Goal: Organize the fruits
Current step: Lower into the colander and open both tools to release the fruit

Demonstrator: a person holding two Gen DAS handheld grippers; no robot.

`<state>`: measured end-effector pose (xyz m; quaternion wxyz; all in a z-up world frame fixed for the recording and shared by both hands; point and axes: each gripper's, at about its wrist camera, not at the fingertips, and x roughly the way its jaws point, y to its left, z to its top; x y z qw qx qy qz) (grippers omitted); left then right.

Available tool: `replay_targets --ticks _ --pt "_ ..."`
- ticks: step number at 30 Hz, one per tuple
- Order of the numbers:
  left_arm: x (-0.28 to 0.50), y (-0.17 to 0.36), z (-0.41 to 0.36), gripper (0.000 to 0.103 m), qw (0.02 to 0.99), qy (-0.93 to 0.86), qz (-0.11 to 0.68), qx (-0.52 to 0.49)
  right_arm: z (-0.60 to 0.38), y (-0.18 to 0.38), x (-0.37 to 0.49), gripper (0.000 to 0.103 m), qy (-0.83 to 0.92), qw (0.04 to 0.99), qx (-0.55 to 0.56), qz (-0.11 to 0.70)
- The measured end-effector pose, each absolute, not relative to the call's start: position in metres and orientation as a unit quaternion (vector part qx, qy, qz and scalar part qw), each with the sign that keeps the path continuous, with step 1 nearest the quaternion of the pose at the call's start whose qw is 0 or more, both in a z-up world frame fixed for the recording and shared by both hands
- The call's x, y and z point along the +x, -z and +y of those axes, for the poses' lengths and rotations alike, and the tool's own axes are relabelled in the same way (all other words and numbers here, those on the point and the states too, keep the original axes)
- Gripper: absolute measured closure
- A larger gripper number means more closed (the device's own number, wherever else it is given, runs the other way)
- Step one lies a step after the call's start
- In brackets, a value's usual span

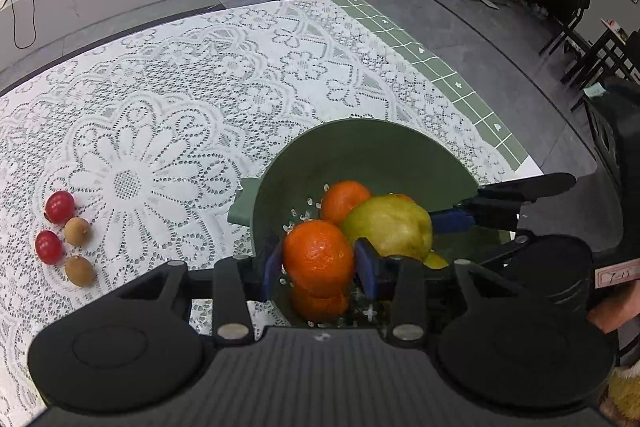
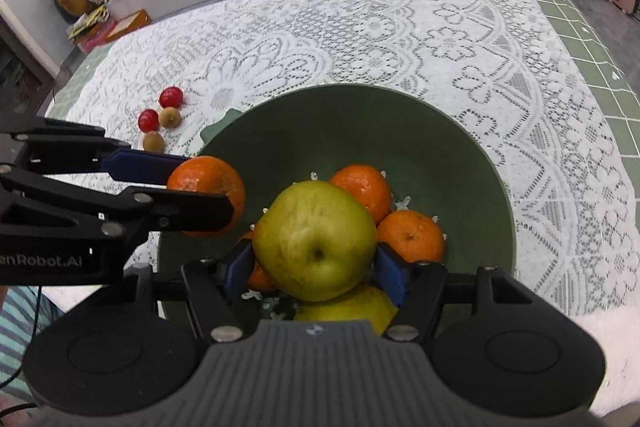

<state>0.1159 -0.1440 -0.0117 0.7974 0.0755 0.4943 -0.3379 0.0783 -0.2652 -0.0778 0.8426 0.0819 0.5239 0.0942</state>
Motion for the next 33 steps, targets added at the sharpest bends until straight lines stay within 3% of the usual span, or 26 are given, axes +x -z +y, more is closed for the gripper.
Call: replay_targets --ticks 11,25,33 --pt "0.125 0.016 -0.151 0.058 0.793 0.336 0.499 0.092 -0.265 0.081 0.092 0.04 -0.12 0.819 0.072 0.557" --pt "0.128 0.026 -0.174 0.058 0.791 0.327 0.494 0.154 -0.286 0.06 0.071 0.04 -0.112 0.845 0.075 0.518" --pt "0.128 0.026 -0.179 0.058 0.788 0.33 0.489 0.176 -0.272 0.079 0.066 0.04 -0.127 0.829 0.06 0.541"
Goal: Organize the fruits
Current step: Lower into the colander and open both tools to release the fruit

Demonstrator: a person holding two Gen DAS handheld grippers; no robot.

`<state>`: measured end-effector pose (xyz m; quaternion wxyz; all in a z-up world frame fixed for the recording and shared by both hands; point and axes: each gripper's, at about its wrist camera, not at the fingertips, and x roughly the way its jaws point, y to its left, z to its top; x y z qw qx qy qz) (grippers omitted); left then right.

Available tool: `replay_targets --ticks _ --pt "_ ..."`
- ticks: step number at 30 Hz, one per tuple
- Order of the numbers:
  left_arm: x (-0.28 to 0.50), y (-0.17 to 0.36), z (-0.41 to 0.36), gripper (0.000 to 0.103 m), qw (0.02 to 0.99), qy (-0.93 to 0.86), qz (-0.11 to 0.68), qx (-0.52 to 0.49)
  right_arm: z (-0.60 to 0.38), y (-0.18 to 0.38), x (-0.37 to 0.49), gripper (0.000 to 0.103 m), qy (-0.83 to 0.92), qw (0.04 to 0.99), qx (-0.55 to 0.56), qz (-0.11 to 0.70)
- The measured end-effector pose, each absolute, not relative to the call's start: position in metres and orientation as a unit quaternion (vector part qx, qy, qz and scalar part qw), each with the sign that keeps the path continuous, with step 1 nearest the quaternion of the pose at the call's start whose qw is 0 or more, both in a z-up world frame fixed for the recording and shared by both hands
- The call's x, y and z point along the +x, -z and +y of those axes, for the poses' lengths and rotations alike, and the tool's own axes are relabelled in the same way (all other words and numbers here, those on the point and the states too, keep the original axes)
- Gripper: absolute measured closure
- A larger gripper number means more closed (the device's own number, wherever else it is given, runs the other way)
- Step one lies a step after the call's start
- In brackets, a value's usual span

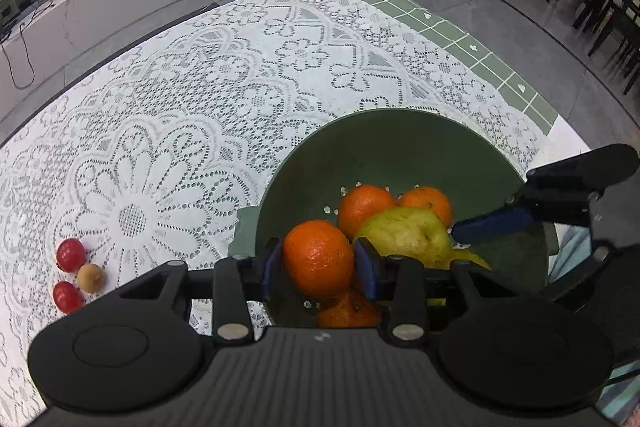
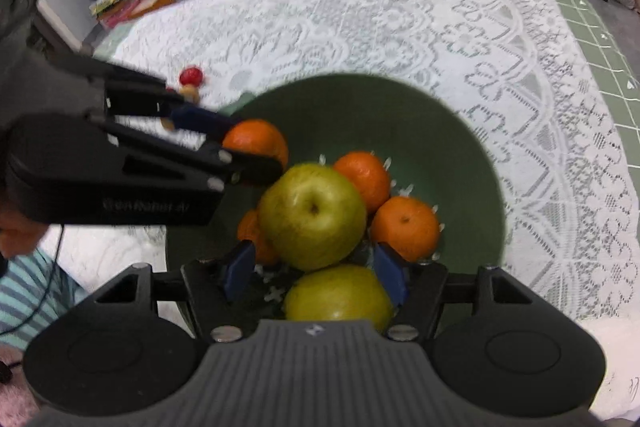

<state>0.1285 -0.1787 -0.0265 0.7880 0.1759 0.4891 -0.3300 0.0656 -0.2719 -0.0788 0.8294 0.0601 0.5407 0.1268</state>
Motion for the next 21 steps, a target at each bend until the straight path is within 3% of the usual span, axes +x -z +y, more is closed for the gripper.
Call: replay_targets --ticks 14,21 --pt "0.126 0.031 -0.18 0.058 0.786 0.328 0.487 0.195 -0.25 0.096 0.07 0.034 -0.107 0.795 -0.042 0.595" --pt "0.127 0.034 -0.18 0.058 0.783 0.334 0.486 0.199 -0.255 0.085 0.073 0.041 -0.148 0.784 -0.055 0.6"
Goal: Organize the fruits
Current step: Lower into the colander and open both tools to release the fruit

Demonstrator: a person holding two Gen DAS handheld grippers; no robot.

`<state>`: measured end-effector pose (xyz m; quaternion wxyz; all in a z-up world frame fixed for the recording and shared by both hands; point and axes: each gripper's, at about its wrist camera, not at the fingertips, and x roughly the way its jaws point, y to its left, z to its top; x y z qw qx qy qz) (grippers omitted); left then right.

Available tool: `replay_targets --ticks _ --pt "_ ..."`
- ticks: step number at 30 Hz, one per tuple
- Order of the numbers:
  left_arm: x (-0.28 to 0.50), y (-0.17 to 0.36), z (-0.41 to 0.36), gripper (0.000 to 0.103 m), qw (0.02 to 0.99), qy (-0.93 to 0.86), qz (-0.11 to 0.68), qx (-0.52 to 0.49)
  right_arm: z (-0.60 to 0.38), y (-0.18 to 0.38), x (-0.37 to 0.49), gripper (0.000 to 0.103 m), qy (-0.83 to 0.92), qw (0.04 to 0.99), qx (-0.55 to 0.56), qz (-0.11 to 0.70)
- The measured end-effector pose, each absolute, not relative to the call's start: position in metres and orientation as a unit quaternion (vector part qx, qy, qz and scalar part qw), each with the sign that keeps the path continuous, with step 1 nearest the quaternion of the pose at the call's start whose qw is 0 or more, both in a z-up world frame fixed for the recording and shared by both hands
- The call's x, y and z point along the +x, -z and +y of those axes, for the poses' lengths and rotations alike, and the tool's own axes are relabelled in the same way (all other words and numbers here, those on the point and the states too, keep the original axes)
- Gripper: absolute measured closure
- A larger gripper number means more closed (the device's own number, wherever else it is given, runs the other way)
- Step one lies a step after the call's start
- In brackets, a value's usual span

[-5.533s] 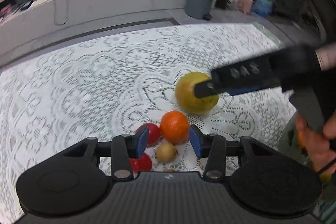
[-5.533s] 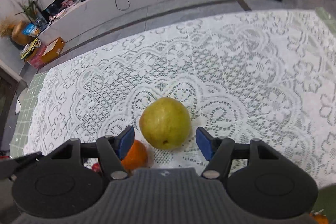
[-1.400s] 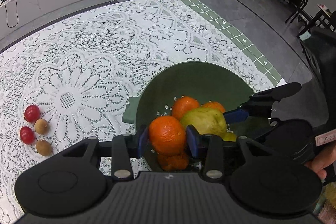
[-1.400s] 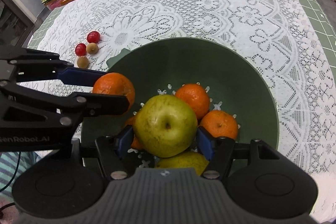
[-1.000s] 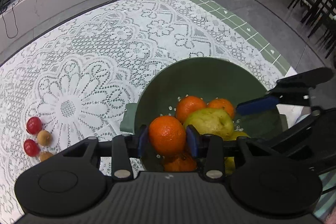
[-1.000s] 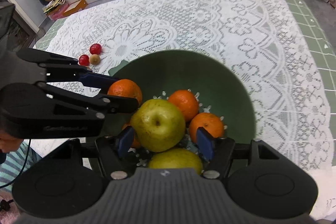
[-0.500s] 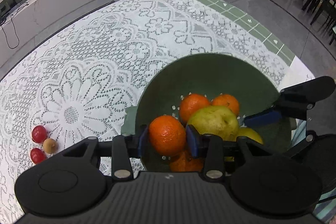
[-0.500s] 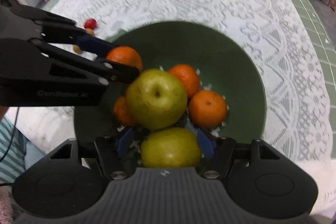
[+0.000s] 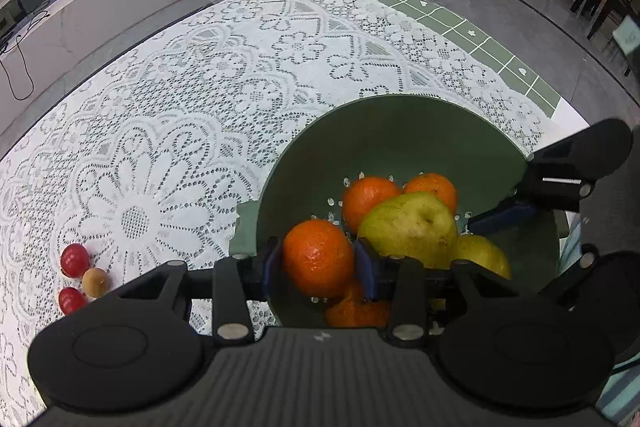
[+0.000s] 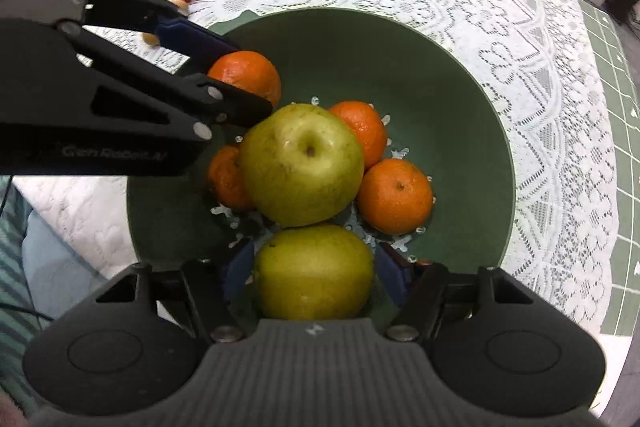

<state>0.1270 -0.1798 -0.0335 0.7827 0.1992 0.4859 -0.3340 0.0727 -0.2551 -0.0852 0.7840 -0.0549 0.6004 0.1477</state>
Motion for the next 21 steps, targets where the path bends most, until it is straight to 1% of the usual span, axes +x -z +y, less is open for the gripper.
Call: replay_targets --ticks 3,4,6,7,10,11,16,18,19,20,21 --pt "0.128 0.036 -0.182 0.058 0.779 0.338 0.485 0.21 -0.258 0.074 0.074 0.047 -0.165 0.778 -0.073 0.602" --pt "0.128 0.036 -0.183 0.058 0.777 0.34 0.484 0.215 -0.26 0.07 0.075 0.053 -0.17 0.776 -0.072 0.603" --pt "0.126 0.038 -0.186 0.058 0.774 0.342 0.48 0.233 -0.263 0.06 0.078 0.076 -0.18 0.773 -0.065 0.605" --pt "0.125 0.038 -0.187 0.058 0.774 0.341 0.475 0.24 -0.265 0.057 0.08 0.103 -0.181 0.769 -0.062 0.61" --pt "0.123 0.038 -0.192 0.056 0.773 0.34 0.462 0.269 -0.266 0.053 0.088 0.103 -0.179 0.765 -0.066 0.616" --pt "0.121 0.039 -0.195 0.054 0.771 0.34 0.458 0.282 -0.267 0.052 0.094 0.1 -0.176 0.765 -0.063 0.617" --pt "0.113 0.043 -0.2 0.054 0.764 0.347 0.434 0.329 -0.266 0.056 0.091 0.096 -0.178 0.765 -0.055 0.617" --pt "0.116 0.042 -0.199 0.054 0.764 0.349 0.438 0.32 -0.266 0.056 0.091 0.09 -0.173 0.767 -0.053 0.615" --pt "0.117 0.041 -0.198 0.054 0.764 0.35 0.44 0.315 -0.269 0.056 0.089 0.079 -0.172 0.768 -0.052 0.614" --pt "0.118 0.04 -0.196 0.053 0.764 0.352 0.442 0.311 -0.269 0.056 0.088 0.073 -0.171 0.769 -0.052 0.614" --pt "0.119 0.04 -0.195 0.053 0.764 0.354 0.444 0.307 -0.269 0.057 0.087 0.073 -0.172 0.769 -0.051 0.614"
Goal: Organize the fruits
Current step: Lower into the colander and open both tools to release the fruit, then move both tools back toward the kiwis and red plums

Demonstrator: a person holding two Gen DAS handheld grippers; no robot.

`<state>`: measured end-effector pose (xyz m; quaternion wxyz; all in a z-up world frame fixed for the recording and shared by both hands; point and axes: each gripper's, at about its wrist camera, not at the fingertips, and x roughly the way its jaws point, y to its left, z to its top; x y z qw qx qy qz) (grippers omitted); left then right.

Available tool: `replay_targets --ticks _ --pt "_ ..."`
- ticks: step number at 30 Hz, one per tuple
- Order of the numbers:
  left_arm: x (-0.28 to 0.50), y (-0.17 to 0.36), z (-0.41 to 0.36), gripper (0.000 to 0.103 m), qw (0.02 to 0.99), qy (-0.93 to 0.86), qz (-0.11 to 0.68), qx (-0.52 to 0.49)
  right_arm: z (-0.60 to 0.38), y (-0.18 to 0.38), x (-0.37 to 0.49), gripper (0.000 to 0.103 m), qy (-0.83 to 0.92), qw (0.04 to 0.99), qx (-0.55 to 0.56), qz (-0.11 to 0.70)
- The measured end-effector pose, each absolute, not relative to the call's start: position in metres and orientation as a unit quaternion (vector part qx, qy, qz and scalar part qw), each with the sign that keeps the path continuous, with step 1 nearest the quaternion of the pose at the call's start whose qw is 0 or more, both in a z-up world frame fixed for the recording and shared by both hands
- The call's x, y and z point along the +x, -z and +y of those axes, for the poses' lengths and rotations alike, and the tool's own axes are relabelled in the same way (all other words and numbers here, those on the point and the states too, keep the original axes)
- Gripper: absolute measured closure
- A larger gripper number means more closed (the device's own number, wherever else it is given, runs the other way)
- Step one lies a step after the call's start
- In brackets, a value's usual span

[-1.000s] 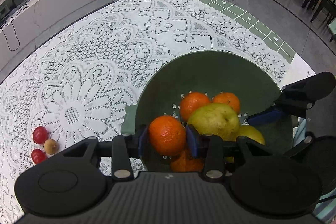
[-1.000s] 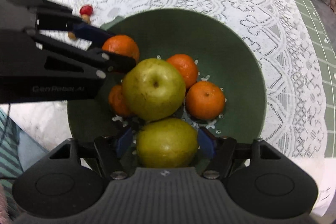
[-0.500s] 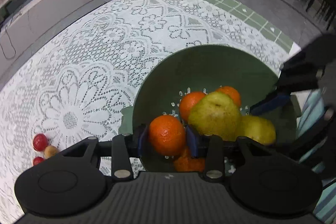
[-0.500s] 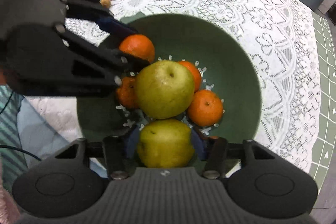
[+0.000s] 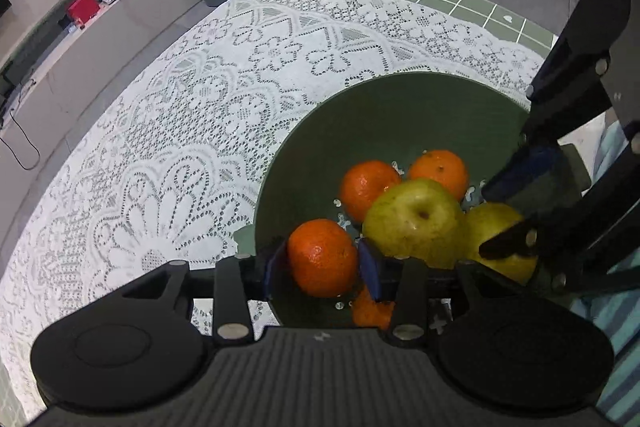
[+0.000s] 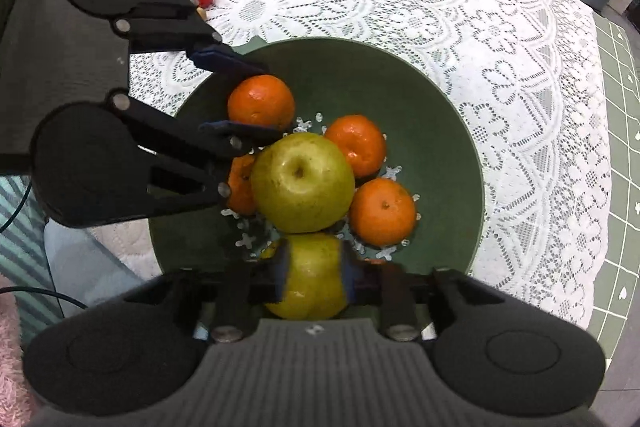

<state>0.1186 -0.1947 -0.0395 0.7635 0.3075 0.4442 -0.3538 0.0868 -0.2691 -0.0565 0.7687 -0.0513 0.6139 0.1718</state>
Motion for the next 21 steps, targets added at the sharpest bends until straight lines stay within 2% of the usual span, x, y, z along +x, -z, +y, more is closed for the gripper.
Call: replay_targets --ticks 5,9,21 --pt "0.119 0.033 -0.185 0.051 0.766 0.36 0.455 0.279 -0.269 0.057 0.085 0.069 -0.172 0.771 -0.049 0.611" --pt "0.117 0.021 -0.175 0.037 0.775 0.371 0.448 0.246 -0.268 0.058 0.084 0.064 -0.17 0.775 -0.046 0.607" --pt "0.101 -0.01 -0.143 0.037 0.801 0.362 0.431 0.203 -0.259 0.051 0.07 0.057 -0.153 0.791 -0.03 0.592"
